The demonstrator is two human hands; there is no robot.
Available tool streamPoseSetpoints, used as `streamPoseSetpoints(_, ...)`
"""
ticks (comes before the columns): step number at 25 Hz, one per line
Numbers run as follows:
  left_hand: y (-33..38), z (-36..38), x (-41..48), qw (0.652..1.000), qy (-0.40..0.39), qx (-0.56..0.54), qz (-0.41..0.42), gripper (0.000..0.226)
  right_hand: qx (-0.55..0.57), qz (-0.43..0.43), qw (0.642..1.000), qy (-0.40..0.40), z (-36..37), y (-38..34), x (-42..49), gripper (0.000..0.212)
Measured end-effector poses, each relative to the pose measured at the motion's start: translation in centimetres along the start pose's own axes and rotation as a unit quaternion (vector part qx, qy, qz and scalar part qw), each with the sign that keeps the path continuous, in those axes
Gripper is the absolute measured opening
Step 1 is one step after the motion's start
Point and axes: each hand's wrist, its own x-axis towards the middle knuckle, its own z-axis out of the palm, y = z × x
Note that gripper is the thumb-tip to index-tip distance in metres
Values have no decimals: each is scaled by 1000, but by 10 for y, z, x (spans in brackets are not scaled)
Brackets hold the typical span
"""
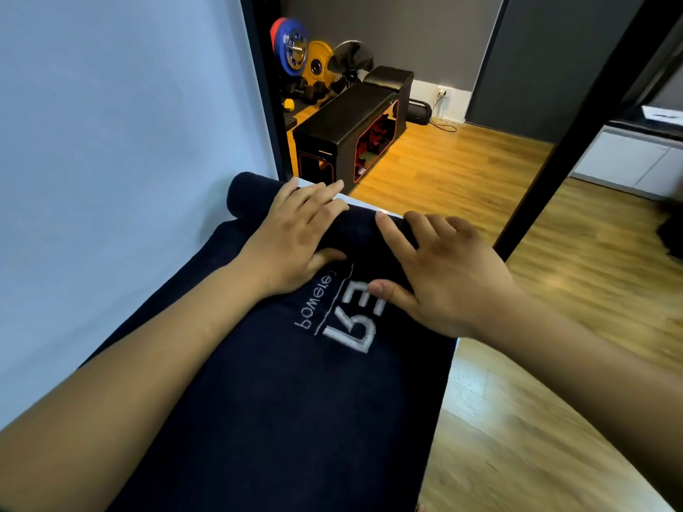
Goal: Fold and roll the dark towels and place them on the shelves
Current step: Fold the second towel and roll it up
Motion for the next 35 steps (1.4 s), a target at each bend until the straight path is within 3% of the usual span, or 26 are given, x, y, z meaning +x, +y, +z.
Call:
streamPoseSetpoints(4,16,-15,-43,999,28,-32,-22,58,64,-20,998,3,-9,-24,-29,85)
streamPoseSetpoints(10,25,-21,-66,989,126,57,-51,56,125,-54,990,42,-21,-77,-78,71)
streamPoseSetpoints(14,18,-26,-59,997,73,37,-10,61,97,23,990,99,-34,-55,-39,59)
streamPoseSetpoints(18,11,-29,-28,998,-8,59,8,66,46,43,997,-47,-27,-37,-10,81)
streamPoseSetpoints(24,1,-2,34,996,-47,77,-9,67,-36,103,993,-50,-14,-1,18,78)
streamPoseSetpoints(31,13,-14,-28,999,2,-31,-8,63,37,68,997,13,-6,-49,-26,84)
streamPoseSetpoints(35,31,-32,-79,999,27,-21,-38,60,95,9,995,36,-8,-87,-69,81)
